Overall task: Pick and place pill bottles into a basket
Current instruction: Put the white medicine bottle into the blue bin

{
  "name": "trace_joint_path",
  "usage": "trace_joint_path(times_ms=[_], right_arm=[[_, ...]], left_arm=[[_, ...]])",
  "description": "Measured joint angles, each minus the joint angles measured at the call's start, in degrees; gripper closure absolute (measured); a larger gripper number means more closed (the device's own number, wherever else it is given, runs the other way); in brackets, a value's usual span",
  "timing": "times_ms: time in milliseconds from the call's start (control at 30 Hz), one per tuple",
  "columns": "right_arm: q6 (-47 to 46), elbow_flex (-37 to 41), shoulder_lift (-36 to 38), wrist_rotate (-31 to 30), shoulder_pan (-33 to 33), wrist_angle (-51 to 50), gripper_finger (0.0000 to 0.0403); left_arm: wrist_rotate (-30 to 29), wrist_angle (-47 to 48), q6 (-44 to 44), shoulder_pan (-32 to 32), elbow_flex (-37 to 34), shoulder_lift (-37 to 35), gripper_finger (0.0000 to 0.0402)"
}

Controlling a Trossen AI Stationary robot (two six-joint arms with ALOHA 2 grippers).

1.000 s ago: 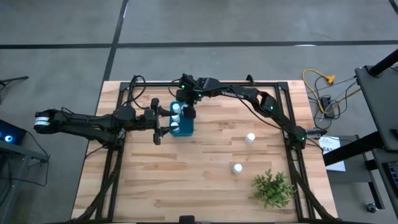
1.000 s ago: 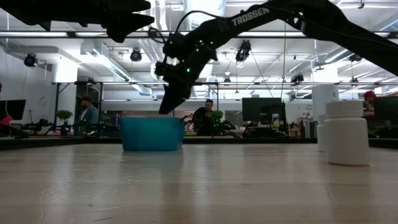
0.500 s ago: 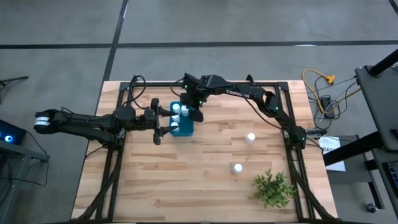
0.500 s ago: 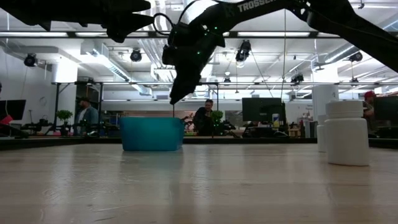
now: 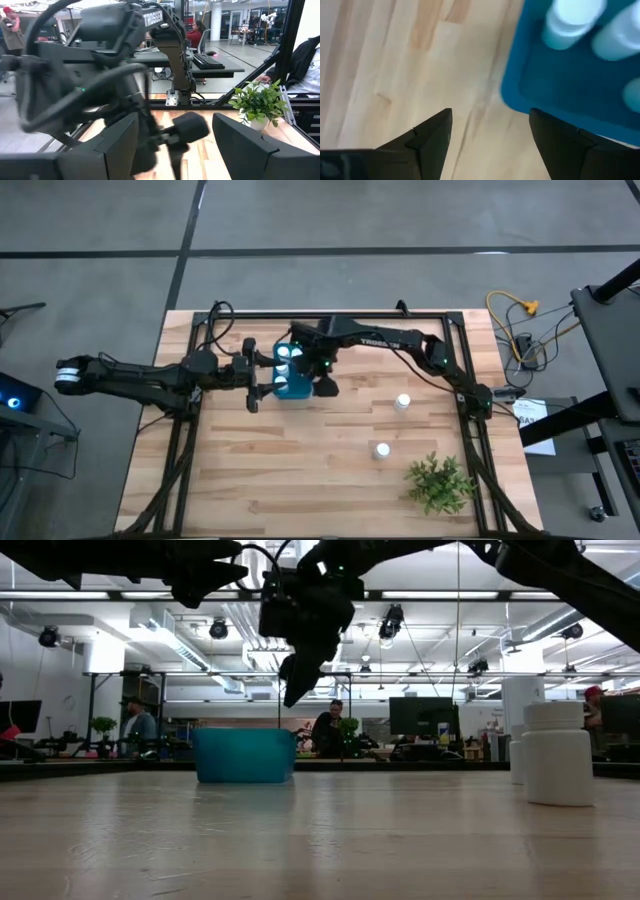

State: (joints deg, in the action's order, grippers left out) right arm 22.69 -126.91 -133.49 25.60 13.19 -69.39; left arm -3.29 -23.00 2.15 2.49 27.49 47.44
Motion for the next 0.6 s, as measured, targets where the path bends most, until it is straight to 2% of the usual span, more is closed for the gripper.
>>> trace_joint_path(times_ms=[100, 400, 500, 600], right_arm=[[-0.2, 0.2, 0.0, -0.5, -1.3, -1.1, 0.0149], [-1.3, 0.7, 0.1, -7.1, -6.6, -3.8, 0.0149], [-2.0, 0.7, 0.2, -9.7, -8.2, -5.1, 0.0149], [-2.2, 1.0, 0.3, -9.6, -9.2, -5.4, 0.0149]], left_arm=[[0.0, 0.0, 0.0, 0.0, 0.0, 0.0, 0.0163], [0.7, 0.8, 0.1, -0.1, -0.1, -0.3, 0.0163], [0.3, 3.2, 0.2, -0.1, -0.1, -1.5, 0.0163], [-0.2, 5.1, 0.1, 0.0, -0.1, -4.2, 0.0163]])
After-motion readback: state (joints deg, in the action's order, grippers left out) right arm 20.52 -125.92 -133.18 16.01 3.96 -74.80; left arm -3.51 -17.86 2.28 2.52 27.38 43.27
